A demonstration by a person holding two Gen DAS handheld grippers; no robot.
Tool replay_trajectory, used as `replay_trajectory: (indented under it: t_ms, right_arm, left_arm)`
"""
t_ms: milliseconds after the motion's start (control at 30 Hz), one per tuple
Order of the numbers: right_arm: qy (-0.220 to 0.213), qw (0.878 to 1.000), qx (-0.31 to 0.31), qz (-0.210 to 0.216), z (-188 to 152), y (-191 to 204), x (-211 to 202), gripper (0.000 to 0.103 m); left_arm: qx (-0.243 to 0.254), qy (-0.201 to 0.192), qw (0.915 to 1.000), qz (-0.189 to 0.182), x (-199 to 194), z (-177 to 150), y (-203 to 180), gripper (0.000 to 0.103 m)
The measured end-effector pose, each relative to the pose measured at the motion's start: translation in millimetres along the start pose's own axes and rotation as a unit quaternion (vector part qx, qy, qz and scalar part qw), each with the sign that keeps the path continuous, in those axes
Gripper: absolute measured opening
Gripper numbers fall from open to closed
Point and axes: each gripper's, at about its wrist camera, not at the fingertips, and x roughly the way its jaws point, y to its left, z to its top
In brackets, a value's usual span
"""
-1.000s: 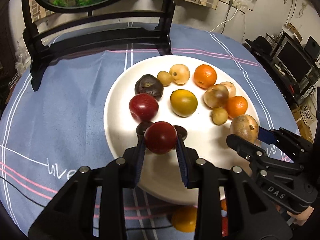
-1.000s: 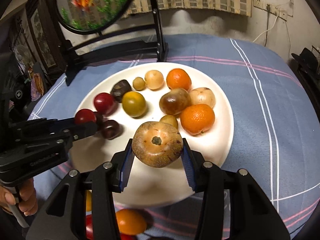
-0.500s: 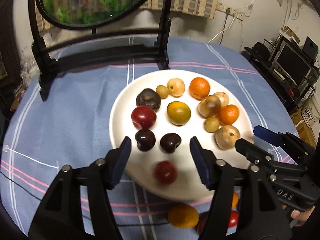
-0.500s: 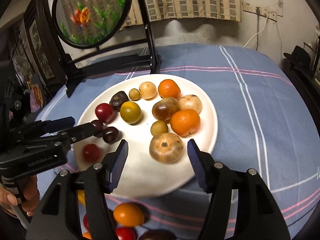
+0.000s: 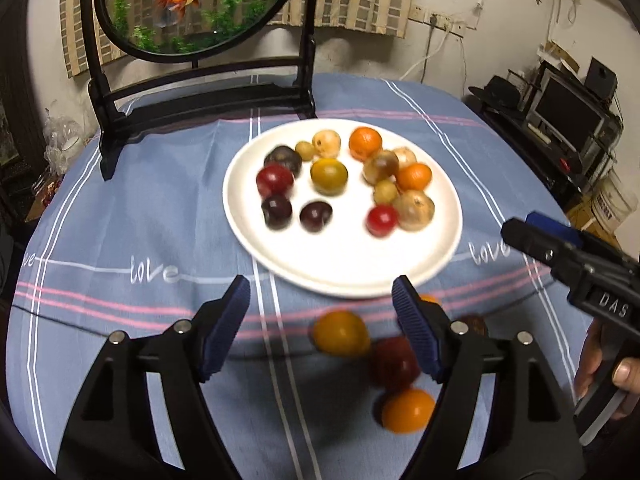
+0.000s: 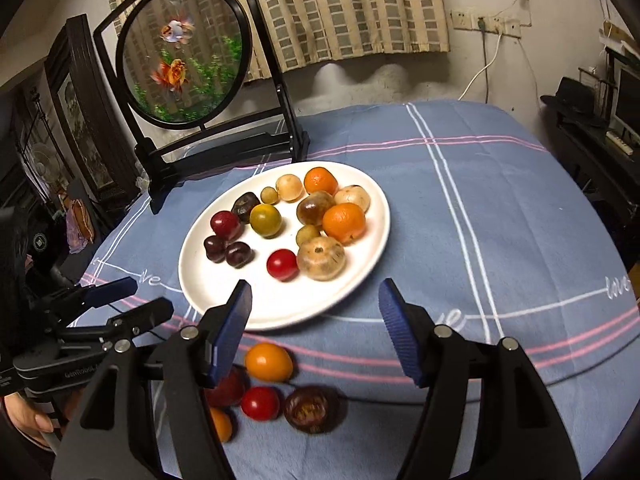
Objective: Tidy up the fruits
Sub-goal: 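Withdraw both open tools from the plate back toward the fruit cluster, then grasp an orange tomato with the left tool while the right tool grasps a dark brown fruit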
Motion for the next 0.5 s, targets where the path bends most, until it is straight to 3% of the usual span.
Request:
replay_trajectory:
  t_ms: [233, 500]
  right_arm:
    - [-0.004, 1.0, 0.023, -0.006, -30, -13, -8, 0.066]
    - [0.002, 0.999, 0.053, 0.0, -46, -34, -3, 0.066]
  left_arm:
    - [0.017, 0.001, 0.9998, 0.0, -9, -32, -13, 0.078]
    - [0.011, 0.02, 0.9994, -0.025, -6, -61, -28, 0.078]
